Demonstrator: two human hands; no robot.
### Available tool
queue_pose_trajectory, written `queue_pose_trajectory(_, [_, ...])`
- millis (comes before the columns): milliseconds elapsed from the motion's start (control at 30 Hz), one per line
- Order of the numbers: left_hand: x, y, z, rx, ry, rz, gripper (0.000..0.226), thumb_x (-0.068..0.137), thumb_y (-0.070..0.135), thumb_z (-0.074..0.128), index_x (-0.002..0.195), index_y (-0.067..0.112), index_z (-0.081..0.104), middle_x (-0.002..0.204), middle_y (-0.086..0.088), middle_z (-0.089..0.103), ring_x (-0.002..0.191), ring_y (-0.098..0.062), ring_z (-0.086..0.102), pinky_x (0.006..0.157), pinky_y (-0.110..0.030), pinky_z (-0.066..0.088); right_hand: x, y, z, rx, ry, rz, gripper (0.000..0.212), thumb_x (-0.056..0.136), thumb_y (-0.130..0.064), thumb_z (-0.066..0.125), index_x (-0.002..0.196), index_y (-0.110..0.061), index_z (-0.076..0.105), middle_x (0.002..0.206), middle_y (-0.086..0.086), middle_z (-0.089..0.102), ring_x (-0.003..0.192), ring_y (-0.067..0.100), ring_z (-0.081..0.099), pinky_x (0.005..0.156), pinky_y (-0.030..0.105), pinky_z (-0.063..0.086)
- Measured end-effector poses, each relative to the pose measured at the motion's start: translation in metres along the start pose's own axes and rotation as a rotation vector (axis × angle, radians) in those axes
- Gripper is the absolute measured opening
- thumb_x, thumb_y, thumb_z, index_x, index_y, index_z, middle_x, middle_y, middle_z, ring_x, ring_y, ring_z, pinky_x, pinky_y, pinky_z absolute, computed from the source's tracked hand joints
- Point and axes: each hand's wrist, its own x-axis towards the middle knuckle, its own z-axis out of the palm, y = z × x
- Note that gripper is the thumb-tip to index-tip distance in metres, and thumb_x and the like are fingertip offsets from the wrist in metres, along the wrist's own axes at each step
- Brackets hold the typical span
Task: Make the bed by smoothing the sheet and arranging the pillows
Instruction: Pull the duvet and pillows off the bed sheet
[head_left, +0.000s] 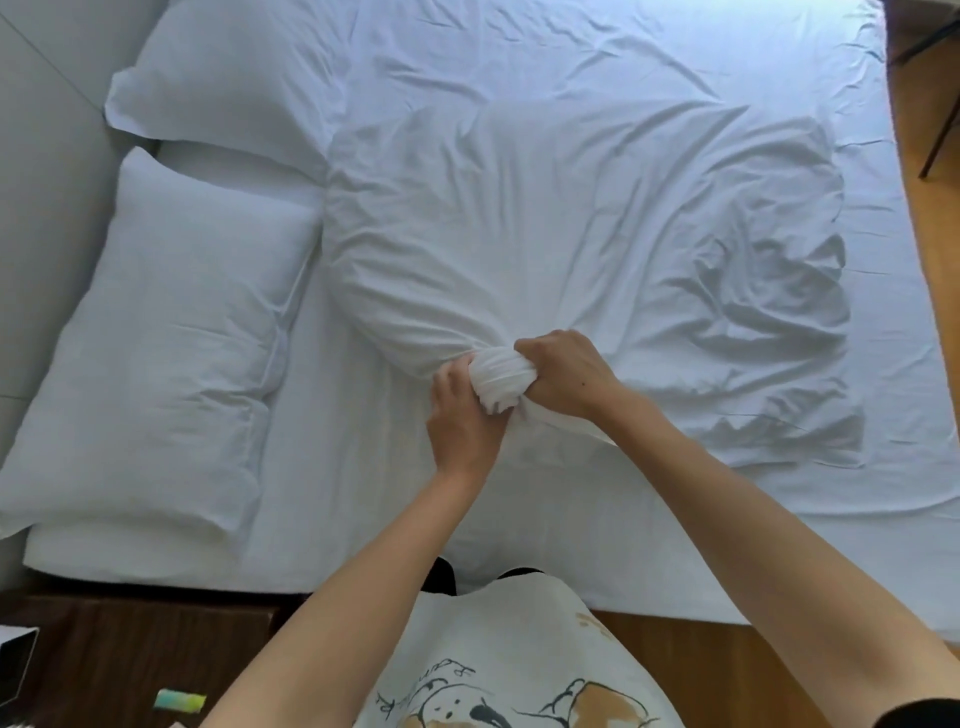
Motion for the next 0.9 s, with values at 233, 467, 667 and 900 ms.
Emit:
queue_pose_trajectory(233, [0.043, 0.006, 0.014, -0.031, 0.268, -0.220, 0.020, 0.082, 0.016, 0.057, 0.102, 0.013, 0.056, 0.104, -0.004, 0.055, 0.091, -0.025, 0.056, 0.059, -0.033, 0.042, 0.003, -0.004, -0.025, 0.066, 0.067, -0.052, 0.037, 0.073, -0.018, 0.058, 0.056, -0.021, 0.025, 0.047, -0.006, 0.032, 0.047, 0.021, 0.031, 0.047, 0.025, 0.023])
queue_pose_trajectory(467, [0.074, 0.000, -0.017, -0.073, 0.217, 0.012, 0.009, 0.077, 0.013, 0.047, 0.079, 0.011, 0.055, 0.082, -0.007, 0.059, 0.072, -0.032, 0.056, 0.056, -0.033, 0.036, 0.003, 0.001, -0.047, 0.065, 0.126, -0.053, 0.034, 0.071, -0.027, 0.055, 0.055, -0.020, 0.026, 0.045, -0.004, 0.030, 0.051, 0.028, 0.033, 0.048, 0.031, 0.022])
queue_pose_trajectory(667, [0.093, 0.042, -0.151, 0.320, 0.261, 0.770, 0.014, 0.055, 0.006, 0.058, 0.061, 0.009, 0.045, 0.060, -0.008, 0.048, 0.054, -0.030, 0.049, 0.041, -0.031, 0.031, -0.001, 0.006, -0.086, 0.111, 0.257, -0.085, 0.047, 0.069, -0.032, 0.069, 0.057, -0.020, 0.026, 0.046, -0.003, 0.025, 0.051, 0.021, 0.025, 0.048, 0.030, 0.022])
queue_pose_trajectory(900, [0.072, 0.119, -0.221, 0.353, 0.179, 1.103, 0.009, 0.053, 0.008, 0.046, 0.061, 0.010, 0.042, 0.058, -0.001, 0.034, 0.052, -0.019, 0.029, 0.046, -0.023, 0.021, -0.048, -0.010, -0.149, 0.258, 0.498, -0.177, 0.038, 0.066, -0.042, 0.062, 0.056, -0.026, 0.028, 0.050, -0.009, 0.024, 0.047, 0.012, 0.023, 0.047, 0.021, 0.019])
